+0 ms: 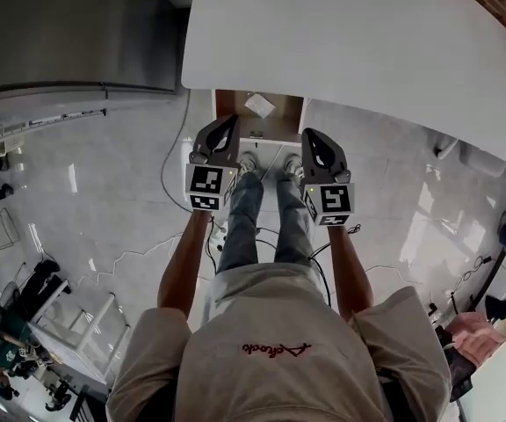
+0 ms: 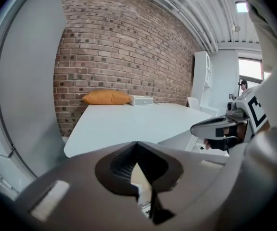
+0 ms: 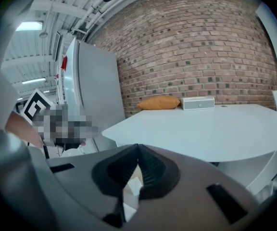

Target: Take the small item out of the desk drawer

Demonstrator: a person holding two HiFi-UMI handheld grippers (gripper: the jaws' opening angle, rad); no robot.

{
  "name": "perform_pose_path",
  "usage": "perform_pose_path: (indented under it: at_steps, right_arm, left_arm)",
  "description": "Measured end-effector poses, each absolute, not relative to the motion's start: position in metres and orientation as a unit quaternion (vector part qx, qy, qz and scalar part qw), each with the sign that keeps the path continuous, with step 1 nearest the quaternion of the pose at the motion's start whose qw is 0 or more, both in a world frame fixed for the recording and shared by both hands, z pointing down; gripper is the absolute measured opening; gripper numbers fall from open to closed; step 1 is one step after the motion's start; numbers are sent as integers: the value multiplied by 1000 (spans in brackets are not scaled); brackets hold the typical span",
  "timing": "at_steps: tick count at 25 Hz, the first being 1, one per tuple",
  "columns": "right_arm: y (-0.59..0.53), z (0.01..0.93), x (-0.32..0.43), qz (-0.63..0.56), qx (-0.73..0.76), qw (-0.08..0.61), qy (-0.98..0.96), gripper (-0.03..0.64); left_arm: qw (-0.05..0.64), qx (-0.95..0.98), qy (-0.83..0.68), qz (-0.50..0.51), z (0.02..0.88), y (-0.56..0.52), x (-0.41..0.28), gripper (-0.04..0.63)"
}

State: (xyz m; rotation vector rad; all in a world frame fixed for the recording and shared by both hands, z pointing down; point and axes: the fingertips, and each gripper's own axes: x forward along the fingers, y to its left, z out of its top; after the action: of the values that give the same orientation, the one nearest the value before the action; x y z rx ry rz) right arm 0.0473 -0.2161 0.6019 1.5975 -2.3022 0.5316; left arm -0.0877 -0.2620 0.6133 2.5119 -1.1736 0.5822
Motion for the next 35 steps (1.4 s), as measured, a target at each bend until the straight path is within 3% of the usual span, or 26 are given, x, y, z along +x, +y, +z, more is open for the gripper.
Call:
perform_pose_path:
  at_steps: [17,26,35]
  right_arm:
    - [-141,687,37,234,555,136,-786,12]
    - [-124,720,49,255,544,145,-786,12]
    - [-111,729,50,268,534,145,-789,12]
  left_arm:
    - [141,882,-375,249,709,-224,-88,8]
    - [38,895,-308,322,745,-241,-62,8]
    - [-128,871,-150,449,794,-241,-29,8]
